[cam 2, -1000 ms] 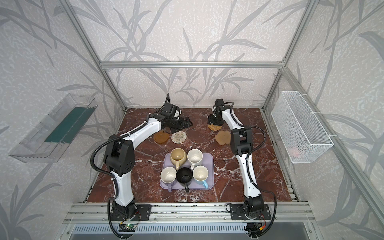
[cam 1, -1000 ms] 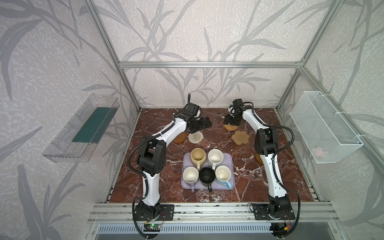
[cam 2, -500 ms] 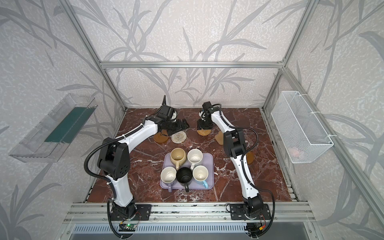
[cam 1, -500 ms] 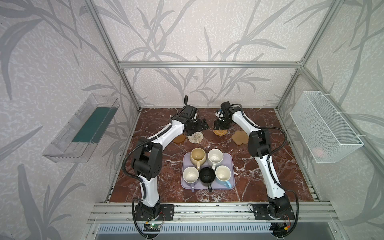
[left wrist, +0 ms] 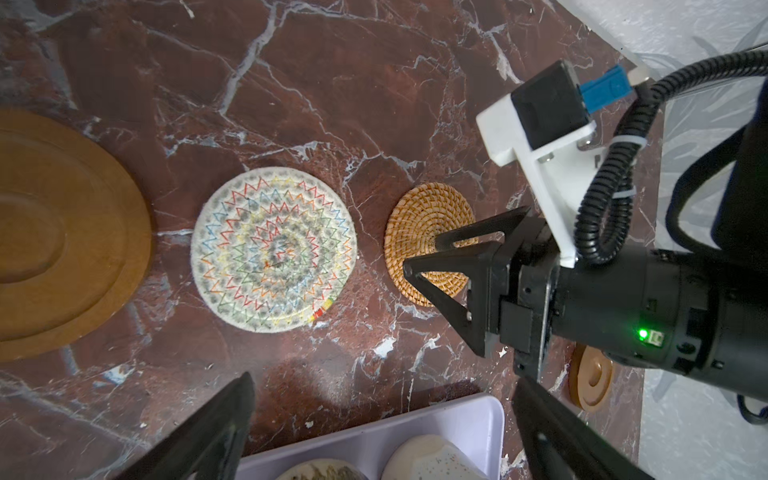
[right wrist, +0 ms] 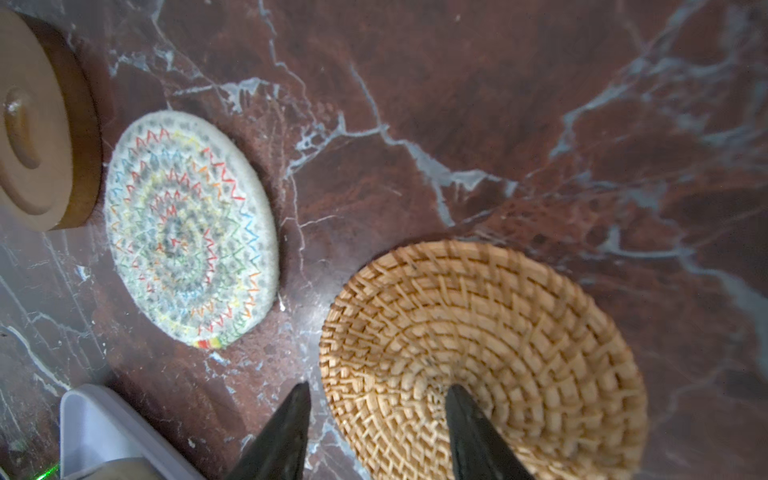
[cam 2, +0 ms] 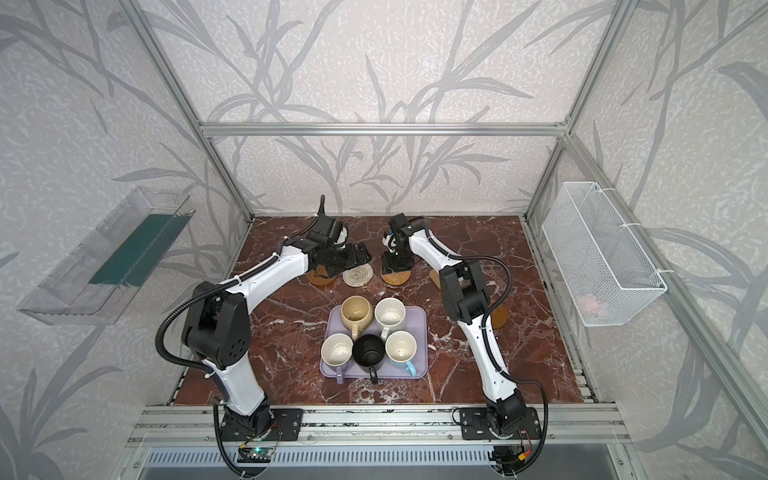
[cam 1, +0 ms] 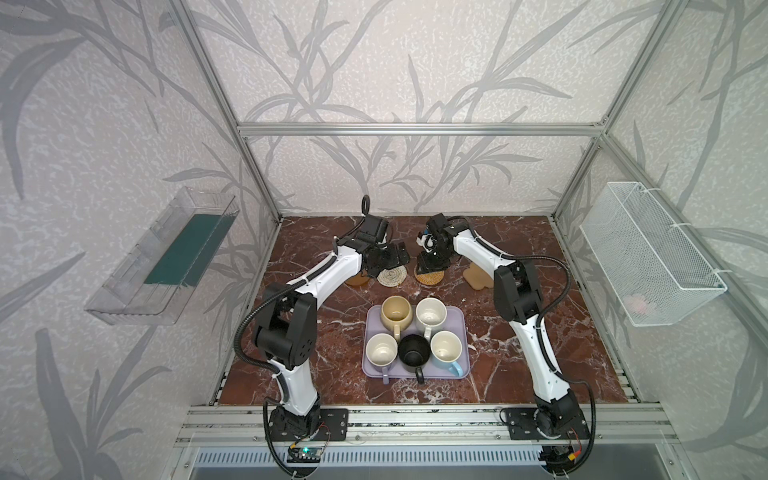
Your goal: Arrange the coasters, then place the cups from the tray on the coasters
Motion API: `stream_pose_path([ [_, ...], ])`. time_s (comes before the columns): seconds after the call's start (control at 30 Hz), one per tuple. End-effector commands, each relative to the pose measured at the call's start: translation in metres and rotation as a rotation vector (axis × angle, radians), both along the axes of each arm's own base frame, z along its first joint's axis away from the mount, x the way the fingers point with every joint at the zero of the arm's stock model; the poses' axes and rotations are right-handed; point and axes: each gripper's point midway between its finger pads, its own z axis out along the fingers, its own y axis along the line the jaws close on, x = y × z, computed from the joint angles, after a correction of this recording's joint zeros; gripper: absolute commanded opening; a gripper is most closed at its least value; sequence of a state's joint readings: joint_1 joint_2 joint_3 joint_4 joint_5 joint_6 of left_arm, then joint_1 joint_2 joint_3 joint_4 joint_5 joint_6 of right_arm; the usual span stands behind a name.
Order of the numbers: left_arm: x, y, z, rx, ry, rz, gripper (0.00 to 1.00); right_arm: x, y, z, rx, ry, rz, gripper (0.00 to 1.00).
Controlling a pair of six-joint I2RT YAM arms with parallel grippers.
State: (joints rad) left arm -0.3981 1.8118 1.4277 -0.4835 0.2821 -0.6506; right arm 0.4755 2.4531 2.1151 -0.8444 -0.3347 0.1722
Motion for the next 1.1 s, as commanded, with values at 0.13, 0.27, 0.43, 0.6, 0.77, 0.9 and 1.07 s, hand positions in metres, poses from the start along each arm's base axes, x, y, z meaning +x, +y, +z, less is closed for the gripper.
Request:
stream_pose_path([
  [0.13,-0.002,0.003,0.019,-0.026,-0.045,0.022,0.99,-0.016,0.001,-0.015,-0.013,0.053,-0.017,0.52],
  [0.27,-0.003,0.003,0.019,-0.030,-0.042,0.023,0.99,-0.014,0.003,-0.014,-0.011,0.054,-0.011,0.52],
  [0.43,-0.004,0.002,0.018,-0.039,-0.040,0.025,0.99,-0.011,0.009,-0.010,0.005,0.041,-0.008,0.53],
  [0.6,-0.005,0.003,0.020,-0.039,-0.042,0.025,0.99,-0.005,0.011,-0.002,0.000,0.012,-0.010,0.52],
  [0.77,-0.005,0.004,0.023,-0.039,-0.048,0.025,0.99,0.000,0.008,0.012,-0.018,-0.027,-0.015,0.53],
  [0.9,-0.006,0.003,0.027,-0.045,-0.055,0.021,0.99,0.007,0.006,0.029,-0.018,-0.084,-0.030,0.54],
  [1.07,-0.006,0.001,0.037,-0.063,-0.069,0.013,0.99,0.010,0.001,0.054,-0.022,-0.141,-0.046,0.56],
])
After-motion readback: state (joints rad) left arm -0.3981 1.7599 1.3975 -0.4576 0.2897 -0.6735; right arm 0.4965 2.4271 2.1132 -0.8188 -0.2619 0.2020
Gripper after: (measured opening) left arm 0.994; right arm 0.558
